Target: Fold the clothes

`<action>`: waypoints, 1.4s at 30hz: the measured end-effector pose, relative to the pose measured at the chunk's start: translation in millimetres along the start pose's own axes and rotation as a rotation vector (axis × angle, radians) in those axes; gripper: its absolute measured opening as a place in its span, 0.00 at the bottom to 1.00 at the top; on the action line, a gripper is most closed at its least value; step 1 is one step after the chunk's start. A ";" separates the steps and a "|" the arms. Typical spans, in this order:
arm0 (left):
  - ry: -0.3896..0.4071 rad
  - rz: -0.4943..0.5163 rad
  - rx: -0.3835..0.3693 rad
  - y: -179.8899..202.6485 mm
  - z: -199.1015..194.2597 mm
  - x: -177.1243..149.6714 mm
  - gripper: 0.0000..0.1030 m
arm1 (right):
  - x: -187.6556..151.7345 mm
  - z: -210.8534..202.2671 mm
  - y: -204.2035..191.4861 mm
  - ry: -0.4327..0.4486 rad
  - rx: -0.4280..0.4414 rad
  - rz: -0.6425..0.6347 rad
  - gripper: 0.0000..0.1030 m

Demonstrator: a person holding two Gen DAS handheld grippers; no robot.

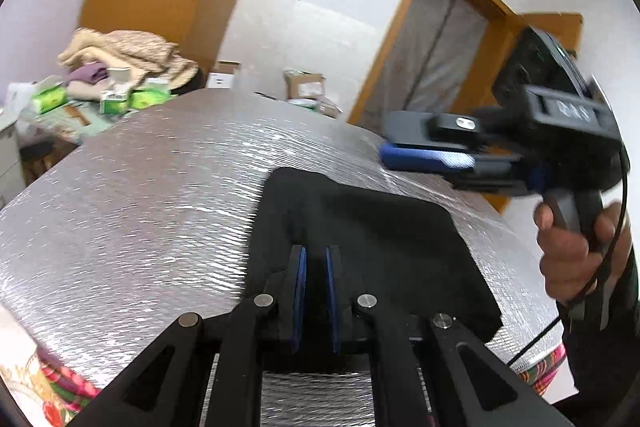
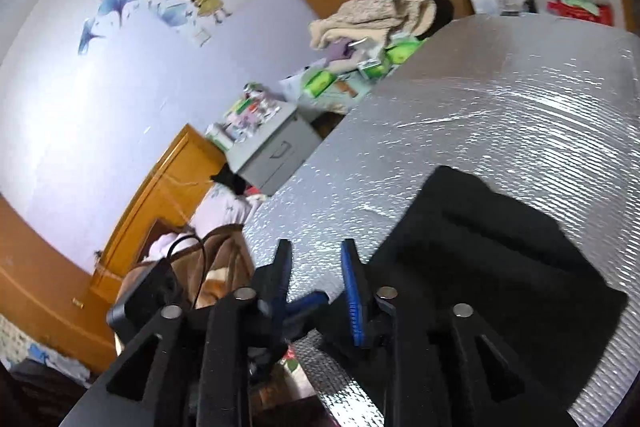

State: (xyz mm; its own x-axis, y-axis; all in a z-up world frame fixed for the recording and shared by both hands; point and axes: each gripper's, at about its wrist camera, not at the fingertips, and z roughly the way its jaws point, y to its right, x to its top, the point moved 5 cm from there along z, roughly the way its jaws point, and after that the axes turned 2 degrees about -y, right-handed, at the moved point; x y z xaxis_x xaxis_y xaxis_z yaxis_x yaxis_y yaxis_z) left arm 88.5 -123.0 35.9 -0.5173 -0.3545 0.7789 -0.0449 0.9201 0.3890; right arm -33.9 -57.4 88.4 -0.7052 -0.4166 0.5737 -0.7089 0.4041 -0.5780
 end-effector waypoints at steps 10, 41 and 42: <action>-0.033 -0.124 -0.155 -13.1 7.3 6.5 0.23 | -27.2 -53.3 27.2 0.119 -0.049 0.020 0.34; -0.181 -0.130 -0.096 -49.4 41.4 -6.2 0.09 | -98.9 -85.2 86.5 0.145 -0.141 0.177 0.35; -0.182 -0.122 -0.087 -49.0 40.5 -6.7 0.12 | -100.3 -83.6 88.1 0.141 -0.147 0.179 0.35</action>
State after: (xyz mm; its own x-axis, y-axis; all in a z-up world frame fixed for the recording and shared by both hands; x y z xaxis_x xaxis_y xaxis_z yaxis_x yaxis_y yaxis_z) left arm 59.5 -159.0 -8.3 -0.6585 -0.4191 0.6251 -0.0466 0.8517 0.5220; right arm -26.3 88.1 28.5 -0.8065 -0.2148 0.5509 -0.5594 0.5790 -0.5931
